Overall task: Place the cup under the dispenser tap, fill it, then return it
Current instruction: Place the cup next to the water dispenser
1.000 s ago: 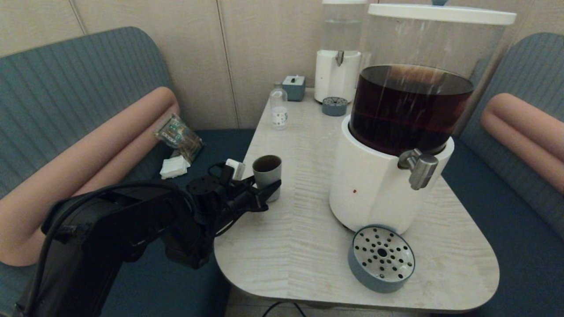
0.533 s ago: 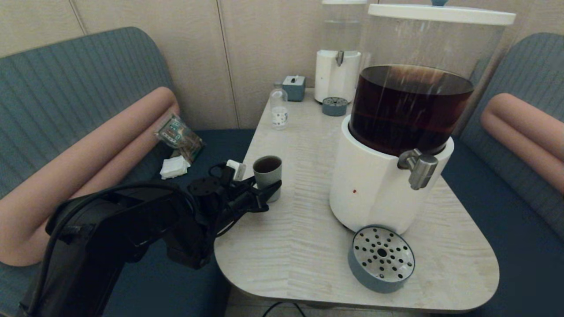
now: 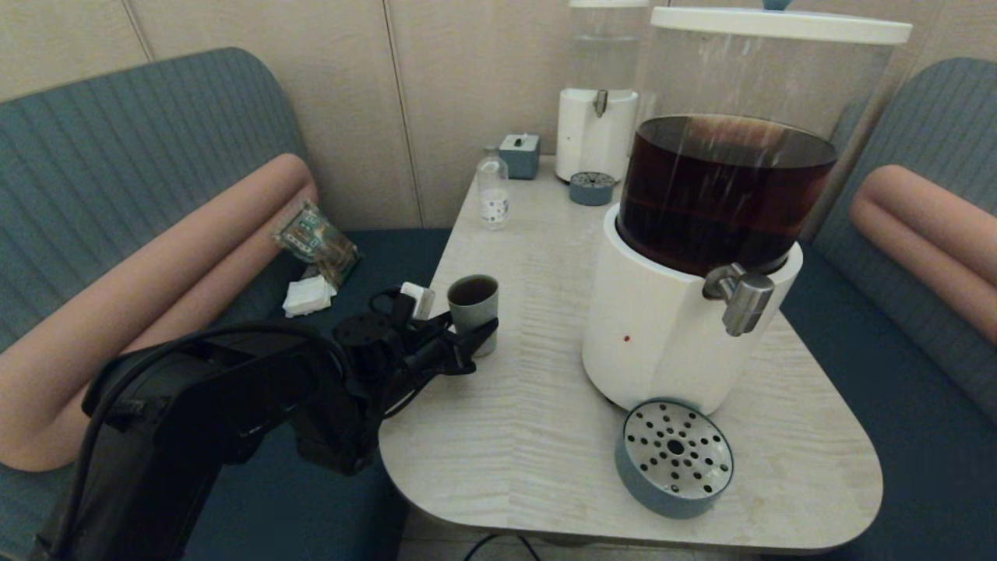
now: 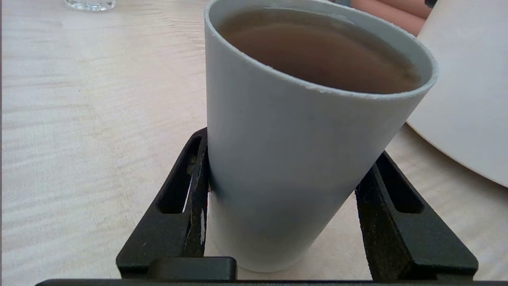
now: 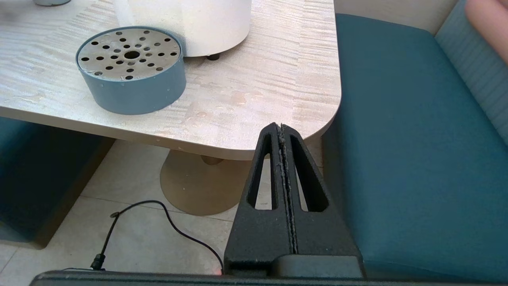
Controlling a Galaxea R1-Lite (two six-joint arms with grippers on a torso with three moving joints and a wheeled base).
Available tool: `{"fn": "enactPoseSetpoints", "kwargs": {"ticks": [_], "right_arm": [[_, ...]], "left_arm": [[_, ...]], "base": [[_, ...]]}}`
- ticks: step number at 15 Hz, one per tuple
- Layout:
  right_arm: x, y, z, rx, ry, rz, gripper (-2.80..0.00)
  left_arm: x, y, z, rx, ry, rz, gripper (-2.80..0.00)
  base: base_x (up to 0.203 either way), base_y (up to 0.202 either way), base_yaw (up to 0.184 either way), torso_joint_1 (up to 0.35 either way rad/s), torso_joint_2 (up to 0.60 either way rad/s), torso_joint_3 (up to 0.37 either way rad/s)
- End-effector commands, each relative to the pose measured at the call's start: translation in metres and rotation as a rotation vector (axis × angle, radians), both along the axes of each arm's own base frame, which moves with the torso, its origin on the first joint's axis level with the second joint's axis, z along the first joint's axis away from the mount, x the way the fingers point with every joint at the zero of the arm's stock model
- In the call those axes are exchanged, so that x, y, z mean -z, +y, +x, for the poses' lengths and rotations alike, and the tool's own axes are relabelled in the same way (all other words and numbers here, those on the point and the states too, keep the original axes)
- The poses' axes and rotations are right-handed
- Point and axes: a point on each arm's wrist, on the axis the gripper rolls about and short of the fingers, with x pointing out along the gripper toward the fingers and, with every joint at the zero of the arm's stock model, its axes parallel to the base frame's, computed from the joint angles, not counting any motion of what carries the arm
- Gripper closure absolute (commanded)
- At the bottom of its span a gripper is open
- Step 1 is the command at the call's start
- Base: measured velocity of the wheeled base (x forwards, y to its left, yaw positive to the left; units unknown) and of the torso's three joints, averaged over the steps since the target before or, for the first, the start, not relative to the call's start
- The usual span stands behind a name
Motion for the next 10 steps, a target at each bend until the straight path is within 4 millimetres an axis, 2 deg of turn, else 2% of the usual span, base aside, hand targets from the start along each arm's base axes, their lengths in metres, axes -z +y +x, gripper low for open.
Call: {"fn": "enactPoseSetpoints", "kwargs": {"ticks": [1, 10], "right_arm": [[0.0001, 0.0, 0.0, -0.001, 0.0, -0.001, 0.0], [-0.0003, 0.0, -0.0001, -0.001, -0.001, -0.001, 0.0]], "left_arm": [[-0.0013, 0.0001, -0.0004, 0.002, -0.008, -0.003, 0.0], [0.0016, 0.0004, -0.0013, 0.002, 0.002, 0.0, 0.0]], "base": [[0.0, 0.0, 0.0, 0.0, 0.0, 0.0], [0.0, 0.0, 0.0, 0.0, 0.0, 0.0]]}}
